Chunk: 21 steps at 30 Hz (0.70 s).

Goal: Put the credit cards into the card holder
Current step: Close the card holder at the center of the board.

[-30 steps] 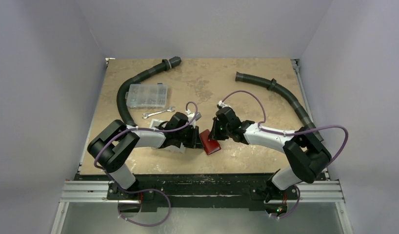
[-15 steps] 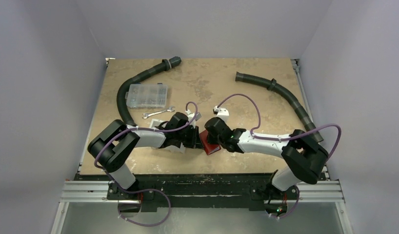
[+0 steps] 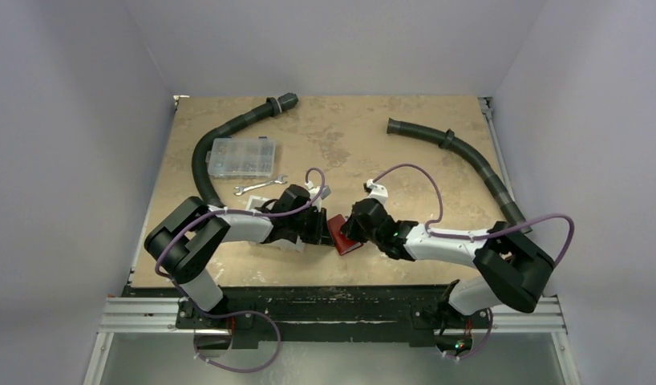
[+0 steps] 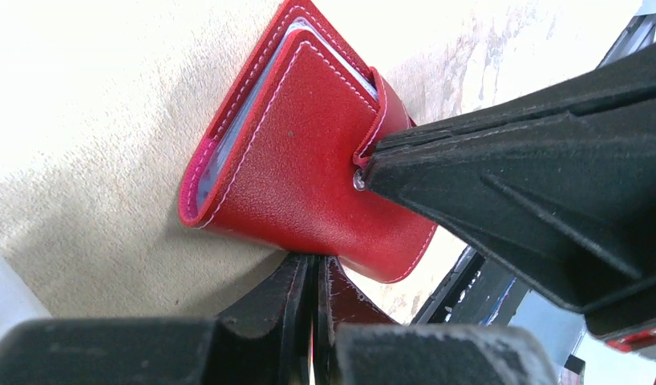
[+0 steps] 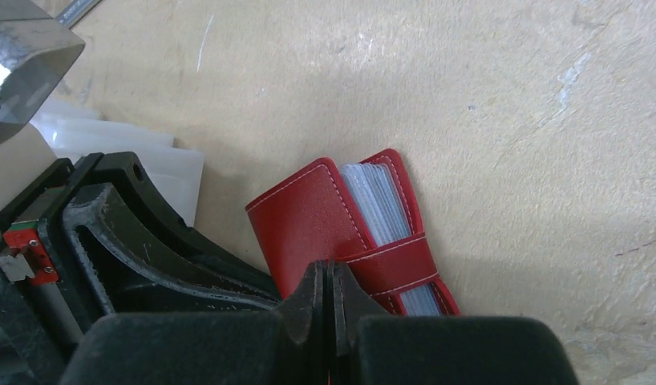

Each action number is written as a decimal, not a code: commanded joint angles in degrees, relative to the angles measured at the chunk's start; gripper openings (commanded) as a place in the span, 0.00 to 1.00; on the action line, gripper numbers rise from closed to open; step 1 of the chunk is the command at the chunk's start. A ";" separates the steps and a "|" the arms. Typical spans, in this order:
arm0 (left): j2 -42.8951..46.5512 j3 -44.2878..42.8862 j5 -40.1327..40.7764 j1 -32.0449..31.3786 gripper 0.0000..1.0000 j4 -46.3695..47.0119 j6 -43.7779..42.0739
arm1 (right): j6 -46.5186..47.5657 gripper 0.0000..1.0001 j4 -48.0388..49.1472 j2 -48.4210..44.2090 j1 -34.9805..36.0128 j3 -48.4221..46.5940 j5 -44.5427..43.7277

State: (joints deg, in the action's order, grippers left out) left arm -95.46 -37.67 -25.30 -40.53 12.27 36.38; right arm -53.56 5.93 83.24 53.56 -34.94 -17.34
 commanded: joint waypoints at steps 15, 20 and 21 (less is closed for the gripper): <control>-1.66 -2.03 4.94 -0.13 0.00 5.40 -0.65 | 4.99 0.00 0.66 2.33 -12.16 5.08 40.86; -1.66 -2.06 4.89 -0.12 0.00 5.42 -0.68 | -1.78 0.00 3.97 2.47 -13.84 6.67 39.83; -1.70 -1.99 4.81 -0.08 0.00 5.45 -0.67 | -4.58 0.00 5.43 1.82 -14.36 7.67 39.36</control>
State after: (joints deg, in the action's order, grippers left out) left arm -95.55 -37.67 -25.47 -40.53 12.43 36.40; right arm -50.94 13.87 83.72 38.11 -31.03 13.54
